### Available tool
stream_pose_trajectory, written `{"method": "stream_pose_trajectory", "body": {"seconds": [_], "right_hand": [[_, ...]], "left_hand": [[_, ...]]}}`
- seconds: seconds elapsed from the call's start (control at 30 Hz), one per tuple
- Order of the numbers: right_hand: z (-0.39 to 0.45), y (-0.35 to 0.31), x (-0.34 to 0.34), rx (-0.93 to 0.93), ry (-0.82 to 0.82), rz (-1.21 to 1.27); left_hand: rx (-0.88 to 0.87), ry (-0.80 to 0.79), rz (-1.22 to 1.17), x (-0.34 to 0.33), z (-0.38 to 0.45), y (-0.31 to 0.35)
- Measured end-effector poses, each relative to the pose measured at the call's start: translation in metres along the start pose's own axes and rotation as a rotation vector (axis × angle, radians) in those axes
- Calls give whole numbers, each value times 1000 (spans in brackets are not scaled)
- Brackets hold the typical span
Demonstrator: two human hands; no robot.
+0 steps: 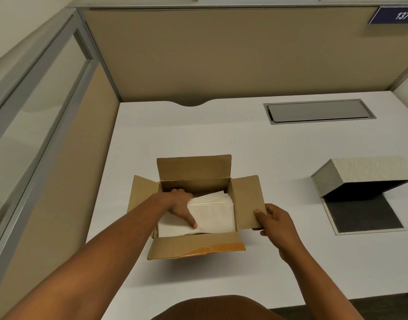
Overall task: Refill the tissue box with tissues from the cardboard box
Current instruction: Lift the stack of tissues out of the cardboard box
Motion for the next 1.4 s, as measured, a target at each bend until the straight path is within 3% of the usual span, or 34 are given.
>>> {"method": "stream_pose_trajectory", "body": {"seconds": [0.2, 0.27, 0.4, 0.47, 0.57, 0.67, 0.87, 1.13, 1.4], "right_hand": [[0, -8, 2, -16, -6, -50], [-5, -13, 1, 27, 81, -155], [-18, -46, -3, 526, 331, -442], [-18, -66, -11, 708, 208, -538], [-8, -84, -34, 747, -121, -791], [12, -90, -59, 796, -324, -1066], [55, -90, -86, 683, -598, -1419], [79, -74, -101, 660, -667, -1525], [82, -62, -102, 728, -606, -1377]], "left_hand": [[-22, 1, -129, -8, -1, -2], [-23, 21, -152, -12, -3, -3], [-38, 43, -93, -14, -6, -2], [-45, 49, -74, -15, -6, -2], [-30, 69, -82, -17, -10, -2], [-40, 96, -165, -19, -14, -1], [-25, 247, -106, -30, -25, 3], [-77, 518, 35, -40, -37, 6], [6, 345, 43, -33, -49, 0]]}}
Point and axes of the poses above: each hand's wrist, its own z-axis towards the middle knuckle, its own x-axis out of the back of the hand, y = z × x, the point moved 1 cm from there along z, towards the middle knuckle, and after that the axes turned 2 degrees about -y, right-handed, at the moved point
